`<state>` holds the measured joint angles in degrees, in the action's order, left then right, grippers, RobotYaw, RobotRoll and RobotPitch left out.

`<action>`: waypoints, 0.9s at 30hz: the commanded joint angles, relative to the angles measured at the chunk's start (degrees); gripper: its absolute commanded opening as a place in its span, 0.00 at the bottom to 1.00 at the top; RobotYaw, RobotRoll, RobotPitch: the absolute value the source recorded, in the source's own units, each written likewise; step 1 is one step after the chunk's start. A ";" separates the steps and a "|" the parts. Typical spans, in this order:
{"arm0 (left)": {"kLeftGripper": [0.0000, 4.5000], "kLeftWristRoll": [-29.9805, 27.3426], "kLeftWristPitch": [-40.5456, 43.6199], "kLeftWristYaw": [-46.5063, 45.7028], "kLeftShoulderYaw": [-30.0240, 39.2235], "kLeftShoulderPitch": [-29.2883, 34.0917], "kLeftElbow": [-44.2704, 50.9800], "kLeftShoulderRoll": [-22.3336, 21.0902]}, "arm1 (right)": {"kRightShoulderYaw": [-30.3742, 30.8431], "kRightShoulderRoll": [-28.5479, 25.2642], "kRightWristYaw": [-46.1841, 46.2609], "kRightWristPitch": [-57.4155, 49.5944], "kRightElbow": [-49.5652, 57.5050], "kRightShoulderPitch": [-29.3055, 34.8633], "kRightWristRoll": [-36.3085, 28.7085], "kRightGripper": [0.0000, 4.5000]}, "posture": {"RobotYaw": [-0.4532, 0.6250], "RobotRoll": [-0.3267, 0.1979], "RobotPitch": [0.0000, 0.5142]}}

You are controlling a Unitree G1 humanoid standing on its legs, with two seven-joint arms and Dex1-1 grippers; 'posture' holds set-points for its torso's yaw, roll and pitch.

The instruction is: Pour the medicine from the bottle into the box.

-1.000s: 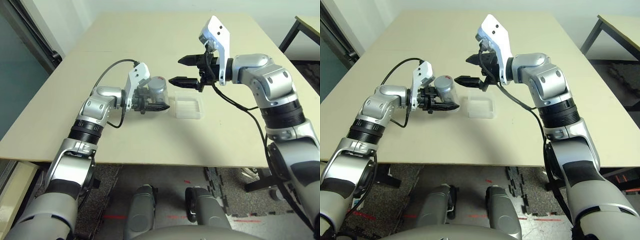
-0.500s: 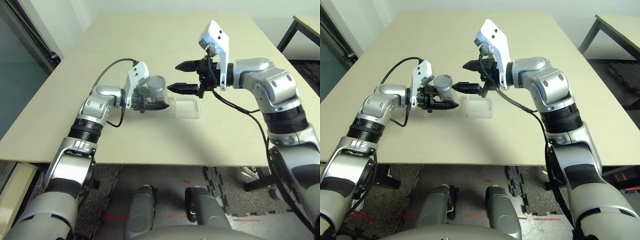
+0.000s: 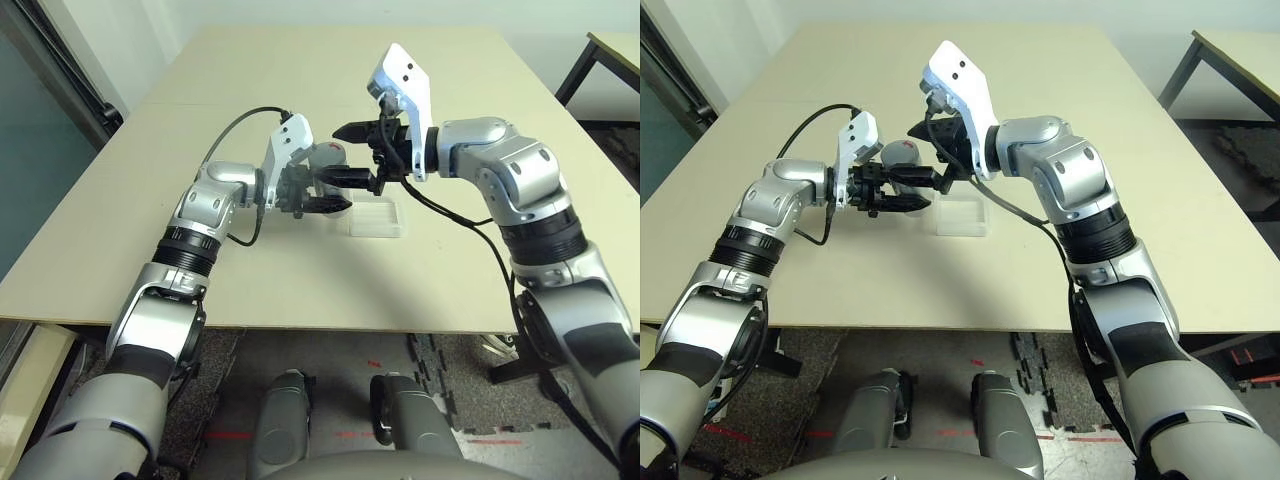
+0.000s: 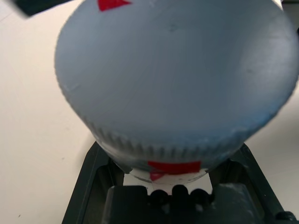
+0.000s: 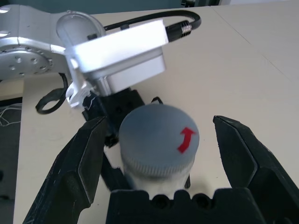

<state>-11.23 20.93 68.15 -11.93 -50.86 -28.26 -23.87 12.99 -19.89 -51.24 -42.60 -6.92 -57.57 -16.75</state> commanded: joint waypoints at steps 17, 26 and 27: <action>0.57 0.37 0.33 0.60 0.11 1.17 0.37 -0.13 | -1.80 -2.96 0.79 1.11 -1.50 1.35 2.39 1.00 | 0.48 0.62 0.18; 0.57 0.12 0.55 0.64 0.95 2.89 0.90 -2.45 | -5.98 -10.64 0.26 -2.20 3.40 5.04 -1.01 1.00 | 0.47 0.62 0.18; 0.57 0.11 0.54 0.62 0.97 2.98 0.89 -2.60 | -6.56 -11.18 0.38 -2.68 3.59 5.14 -1.28 1.00 | 0.47 0.62 0.18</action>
<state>-11.18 21.47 68.17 -11.19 -48.05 -28.04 -26.56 7.25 -31.10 -50.96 -44.32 -4.90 -52.85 -17.01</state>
